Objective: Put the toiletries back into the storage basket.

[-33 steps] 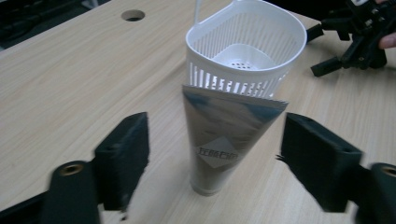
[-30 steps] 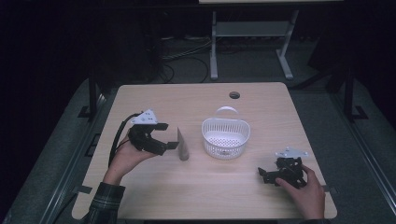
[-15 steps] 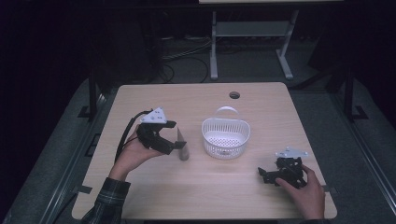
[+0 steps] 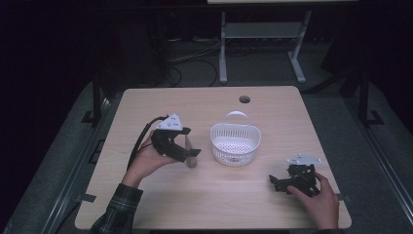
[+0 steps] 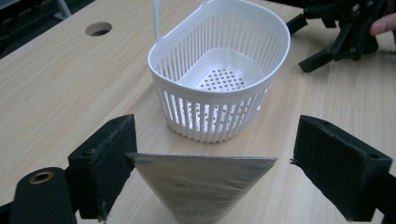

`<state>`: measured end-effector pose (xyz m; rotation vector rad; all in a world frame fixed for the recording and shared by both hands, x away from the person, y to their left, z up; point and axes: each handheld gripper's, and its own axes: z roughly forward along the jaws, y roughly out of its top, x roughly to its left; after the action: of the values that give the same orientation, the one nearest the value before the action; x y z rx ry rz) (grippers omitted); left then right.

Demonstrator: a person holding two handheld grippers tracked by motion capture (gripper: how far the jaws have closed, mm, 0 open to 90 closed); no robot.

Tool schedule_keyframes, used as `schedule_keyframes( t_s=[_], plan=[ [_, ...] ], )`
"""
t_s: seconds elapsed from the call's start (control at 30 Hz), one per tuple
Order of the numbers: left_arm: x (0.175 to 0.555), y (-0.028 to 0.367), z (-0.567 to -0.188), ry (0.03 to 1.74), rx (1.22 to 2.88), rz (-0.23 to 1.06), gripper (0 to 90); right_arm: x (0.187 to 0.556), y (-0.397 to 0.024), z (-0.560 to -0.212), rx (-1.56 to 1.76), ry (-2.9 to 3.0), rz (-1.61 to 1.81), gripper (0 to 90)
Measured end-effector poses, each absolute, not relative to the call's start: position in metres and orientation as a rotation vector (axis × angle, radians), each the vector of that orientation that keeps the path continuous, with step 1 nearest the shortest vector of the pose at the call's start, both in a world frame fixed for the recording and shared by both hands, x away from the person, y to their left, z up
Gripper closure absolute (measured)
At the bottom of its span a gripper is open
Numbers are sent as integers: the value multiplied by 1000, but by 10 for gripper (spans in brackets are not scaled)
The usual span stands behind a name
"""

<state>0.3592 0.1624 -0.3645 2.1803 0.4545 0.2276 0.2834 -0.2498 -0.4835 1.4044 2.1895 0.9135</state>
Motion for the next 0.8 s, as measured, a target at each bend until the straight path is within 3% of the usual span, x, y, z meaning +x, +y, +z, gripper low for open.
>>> schedule_keyframes(
  t_s=[0.43, 0.8],
  plan=[
    [363, 158, -371, 474, 2230, 228, 148, 283, -250, -483, 1406, 2189, 914, 0],
    [364, 161, -371, 486, 2223, 245, 255, 283, -250, -484, 1406, 2189, 912, 0]
  ],
)
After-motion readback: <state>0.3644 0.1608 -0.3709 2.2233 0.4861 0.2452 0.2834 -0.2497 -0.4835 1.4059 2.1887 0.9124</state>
